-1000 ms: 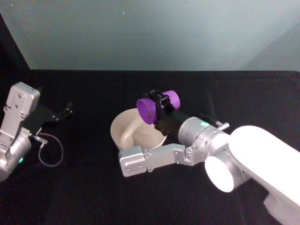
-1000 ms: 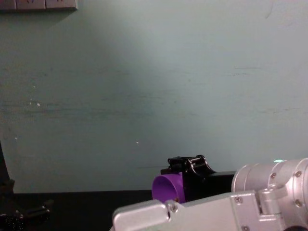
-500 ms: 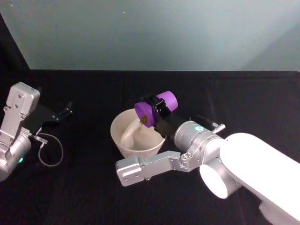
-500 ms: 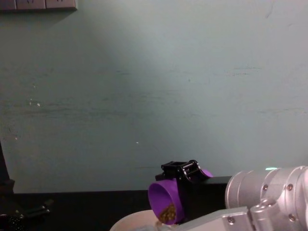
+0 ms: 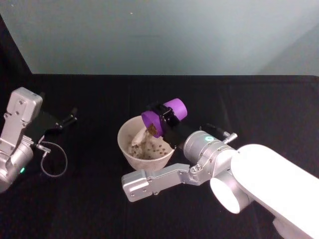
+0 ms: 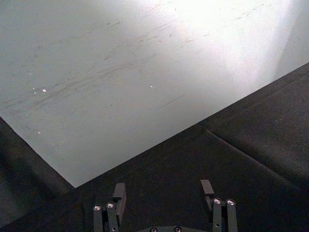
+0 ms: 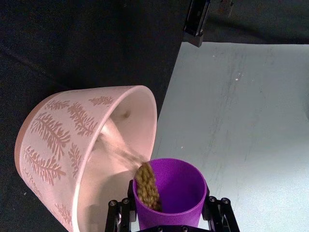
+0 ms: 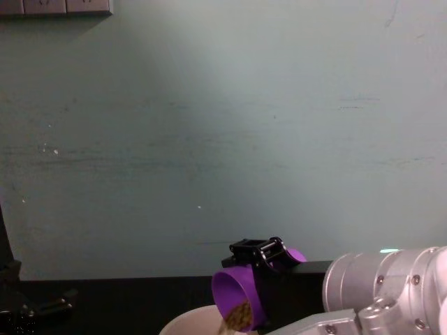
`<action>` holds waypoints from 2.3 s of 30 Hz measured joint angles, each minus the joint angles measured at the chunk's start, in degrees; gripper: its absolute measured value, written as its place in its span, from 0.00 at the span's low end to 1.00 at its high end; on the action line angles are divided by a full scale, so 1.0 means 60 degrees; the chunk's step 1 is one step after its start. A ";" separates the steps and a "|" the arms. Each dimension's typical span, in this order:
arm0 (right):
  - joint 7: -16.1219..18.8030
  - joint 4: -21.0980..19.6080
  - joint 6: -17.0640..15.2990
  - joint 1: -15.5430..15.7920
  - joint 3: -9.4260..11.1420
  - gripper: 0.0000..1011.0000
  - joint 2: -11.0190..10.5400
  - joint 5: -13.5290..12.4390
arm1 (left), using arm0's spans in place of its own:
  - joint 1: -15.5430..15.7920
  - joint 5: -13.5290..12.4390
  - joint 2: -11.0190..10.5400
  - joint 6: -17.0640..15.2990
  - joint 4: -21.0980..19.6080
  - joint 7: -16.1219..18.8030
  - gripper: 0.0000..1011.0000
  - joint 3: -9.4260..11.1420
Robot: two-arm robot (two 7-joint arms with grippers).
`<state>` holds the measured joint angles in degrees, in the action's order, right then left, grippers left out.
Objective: Pick up the cup and pour the mung beans from the cup into the bowl.
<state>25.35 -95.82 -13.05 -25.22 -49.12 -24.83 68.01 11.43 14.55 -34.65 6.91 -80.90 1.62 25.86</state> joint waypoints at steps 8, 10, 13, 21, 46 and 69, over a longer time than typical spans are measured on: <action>0.0044 0.0004 0.0096 0.0106 0.0141 0.72 0.0082 0.0160 | 0.0000 0.0000 0.0000 0.0000 0.0000 0.0000 0.99 0.0000; 0.0051 0.0004 0.0104 0.0115 0.0153 0.72 0.0090 0.0176 | 0.0000 0.0000 0.0000 0.0000 0.0000 0.0000 0.99 0.0000; 0.0067 0.0004 0.0140 0.0146 0.0206 0.72 0.0112 0.0220 | 0.0000 0.0000 0.0000 0.0000 0.0000 0.0000 0.99 0.0000; 0.0086 -0.0027 0.0176 0.0205 0.0257 0.72 0.0132 0.0316 | 0.0000 0.0000 0.0000 0.0000 0.0000 0.0000 0.99 0.0000; 0.0181 -0.0002 0.0192 0.0195 0.0192 0.72 0.0192 0.0636 | 0.0000 0.0000 0.0000 0.0000 0.0000 0.0000 0.99 0.0000; 0.0176 -0.0012 0.0143 0.0172 0.0105 0.72 0.0179 0.0915 | 0.0000 0.0000 0.0000 0.0000 0.0000 0.0000 0.99 0.0000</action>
<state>26.40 -95.89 -12.19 -24.19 -48.49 -23.76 73.50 11.43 14.55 -34.65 6.91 -80.90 1.62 25.86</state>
